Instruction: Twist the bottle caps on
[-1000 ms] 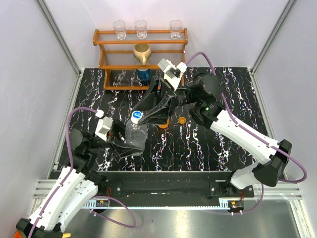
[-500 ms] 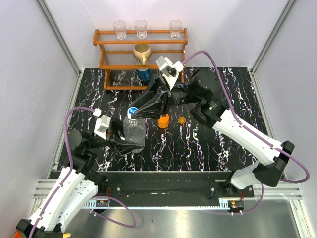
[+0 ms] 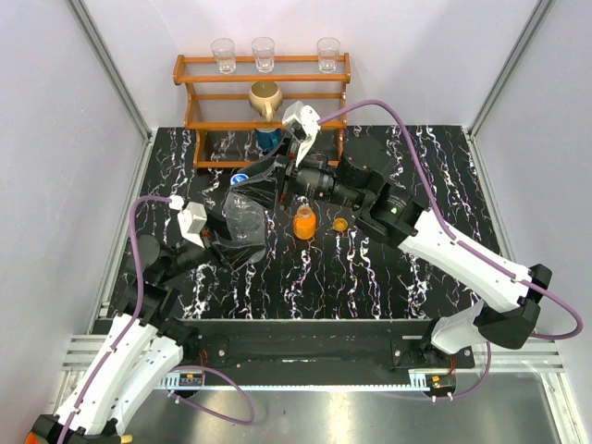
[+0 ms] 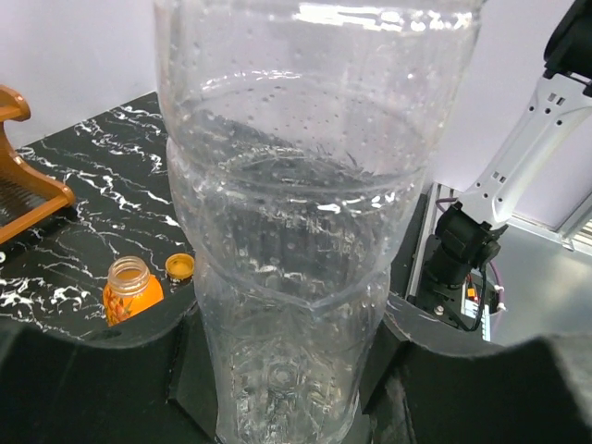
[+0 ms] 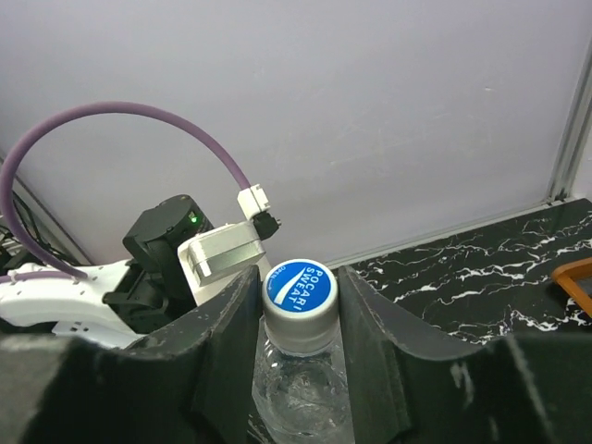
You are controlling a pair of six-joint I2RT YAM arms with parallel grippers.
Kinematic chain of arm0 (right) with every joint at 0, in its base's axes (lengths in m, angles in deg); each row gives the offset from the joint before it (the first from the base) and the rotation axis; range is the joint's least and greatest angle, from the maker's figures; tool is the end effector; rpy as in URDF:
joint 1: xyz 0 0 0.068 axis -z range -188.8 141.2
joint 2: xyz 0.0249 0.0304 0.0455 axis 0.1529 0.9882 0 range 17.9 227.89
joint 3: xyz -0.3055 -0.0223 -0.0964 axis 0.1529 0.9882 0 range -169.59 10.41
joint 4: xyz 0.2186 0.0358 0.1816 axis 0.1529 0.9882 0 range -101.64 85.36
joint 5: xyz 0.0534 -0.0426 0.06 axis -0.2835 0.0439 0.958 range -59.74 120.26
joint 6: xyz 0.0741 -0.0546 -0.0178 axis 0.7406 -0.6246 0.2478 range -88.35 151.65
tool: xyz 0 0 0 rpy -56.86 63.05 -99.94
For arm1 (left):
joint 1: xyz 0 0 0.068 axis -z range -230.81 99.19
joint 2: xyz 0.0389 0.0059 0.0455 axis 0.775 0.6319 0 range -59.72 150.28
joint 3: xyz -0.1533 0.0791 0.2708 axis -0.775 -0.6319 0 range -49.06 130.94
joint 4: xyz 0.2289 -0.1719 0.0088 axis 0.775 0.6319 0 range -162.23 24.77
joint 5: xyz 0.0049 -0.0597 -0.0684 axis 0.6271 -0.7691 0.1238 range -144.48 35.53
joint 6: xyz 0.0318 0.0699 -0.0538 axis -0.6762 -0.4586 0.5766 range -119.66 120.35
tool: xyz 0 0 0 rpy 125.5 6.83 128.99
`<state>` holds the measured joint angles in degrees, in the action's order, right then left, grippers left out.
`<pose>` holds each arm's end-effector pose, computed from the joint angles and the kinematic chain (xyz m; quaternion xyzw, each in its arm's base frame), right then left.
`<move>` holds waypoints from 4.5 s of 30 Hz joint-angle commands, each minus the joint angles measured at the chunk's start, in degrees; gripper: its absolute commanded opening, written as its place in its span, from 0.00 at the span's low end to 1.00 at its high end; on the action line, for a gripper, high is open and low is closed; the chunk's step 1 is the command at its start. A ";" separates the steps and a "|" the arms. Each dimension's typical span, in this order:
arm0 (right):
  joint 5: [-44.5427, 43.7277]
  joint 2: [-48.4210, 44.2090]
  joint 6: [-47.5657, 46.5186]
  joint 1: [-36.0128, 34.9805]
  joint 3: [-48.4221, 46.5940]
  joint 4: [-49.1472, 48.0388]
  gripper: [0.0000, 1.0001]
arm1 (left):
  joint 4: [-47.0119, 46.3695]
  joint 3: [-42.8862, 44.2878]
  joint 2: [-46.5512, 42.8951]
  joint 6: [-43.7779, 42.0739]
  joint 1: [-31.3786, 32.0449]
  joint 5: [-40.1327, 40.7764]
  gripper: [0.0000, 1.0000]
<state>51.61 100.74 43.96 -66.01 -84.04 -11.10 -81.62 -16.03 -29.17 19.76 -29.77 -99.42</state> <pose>0.1824 0.3400 0.5675 -0.3707 0.5227 0.5293 0.5561 0.1180 -0.1095 0.3722 0.3050 0.5781 -0.4741 0.5900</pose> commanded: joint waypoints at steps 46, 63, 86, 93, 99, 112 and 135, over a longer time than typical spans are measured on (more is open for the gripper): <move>-26.23 -6.82 -1.86 -8.80 -7.24 10.81 0.89 | -15.82 -1.66 -1.72 11.07 -0.65 -19.10 0.51; 21.87 -4.54 0.07 -3.26 -1.79 0.18 0.91 | -14.69 2.30 -1.10 12.57 0.50 -30.99 0.52; 27.70 -4.27 3.68 -2.64 2.08 -6.08 0.44 | -14.69 1.50 -1.19 11.87 0.41 -23.26 0.47; 20.68 -3.13 1.57 -2.56 1.47 -1.95 0.21 | -13.56 1.77 -1.36 11.09 -0.12 -18.34 0.44; 6.10 -2.96 -2.03 -2.56 1.20 4.29 0.00 | -7.32 3.17 -1.54 6.26 -0.56 -11.14 0.43; -17.39 -1.72 -1.68 -4.49 -2.58 9.40 0.42 | 7.10 4.49 -2.33 -4.39 -1.26 6.28 0.38; -11.94 -1.73 -0.72 -4.49 0.50 1.57 0.65 | 5.17 2.47 -3.56 -2.28 -1.61 1.62 0.39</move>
<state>37.29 97.62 42.65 -69.99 -80.81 -6.29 -72.94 -14.17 -31.93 16.84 -31.04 -96.45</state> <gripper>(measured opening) 0.664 0.514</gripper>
